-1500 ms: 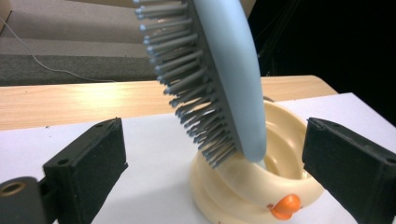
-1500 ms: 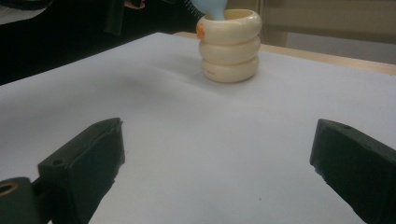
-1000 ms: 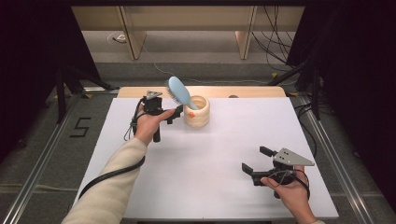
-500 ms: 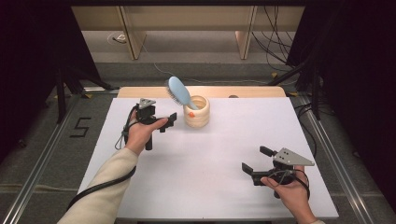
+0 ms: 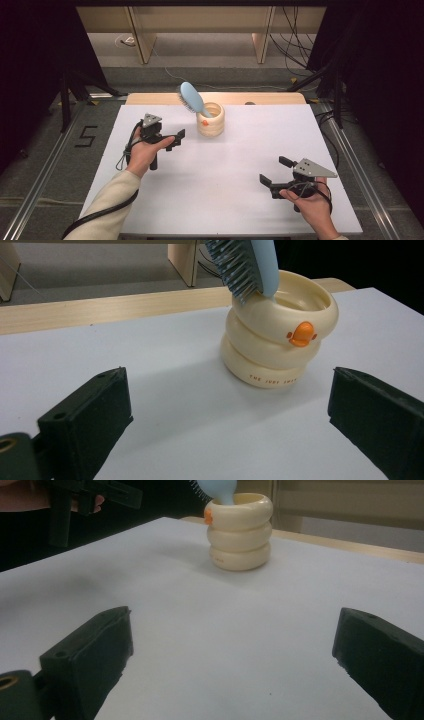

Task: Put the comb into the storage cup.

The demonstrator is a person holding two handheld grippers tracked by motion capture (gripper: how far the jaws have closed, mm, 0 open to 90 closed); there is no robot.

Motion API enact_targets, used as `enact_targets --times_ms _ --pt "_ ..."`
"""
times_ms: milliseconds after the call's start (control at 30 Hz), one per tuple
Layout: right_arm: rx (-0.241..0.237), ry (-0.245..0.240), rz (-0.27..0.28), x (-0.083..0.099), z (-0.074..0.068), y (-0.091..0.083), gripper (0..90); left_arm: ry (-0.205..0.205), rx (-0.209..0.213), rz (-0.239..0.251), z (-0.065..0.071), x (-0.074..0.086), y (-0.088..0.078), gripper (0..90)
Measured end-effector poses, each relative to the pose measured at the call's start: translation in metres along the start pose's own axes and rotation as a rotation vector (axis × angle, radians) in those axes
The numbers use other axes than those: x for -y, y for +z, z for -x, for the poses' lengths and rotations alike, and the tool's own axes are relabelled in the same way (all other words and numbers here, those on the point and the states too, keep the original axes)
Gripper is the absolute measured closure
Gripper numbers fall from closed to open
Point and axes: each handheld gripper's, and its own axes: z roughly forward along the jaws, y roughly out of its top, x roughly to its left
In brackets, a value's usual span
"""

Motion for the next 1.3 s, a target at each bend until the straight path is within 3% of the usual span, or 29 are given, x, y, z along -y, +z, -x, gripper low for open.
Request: enact_targets --times_ms 567,1300 --pt "0.005 -0.002 0.0 0.0 0.001 0.0 3.8 0.028 0.004 0.009 0.001 0.017 -0.02 3.2" --pt "0.008 -0.008 0.003 -0.001 0.003 0.0 3.8 0.114 0.083 0.033 0.015 0.039 -0.053 2.6"
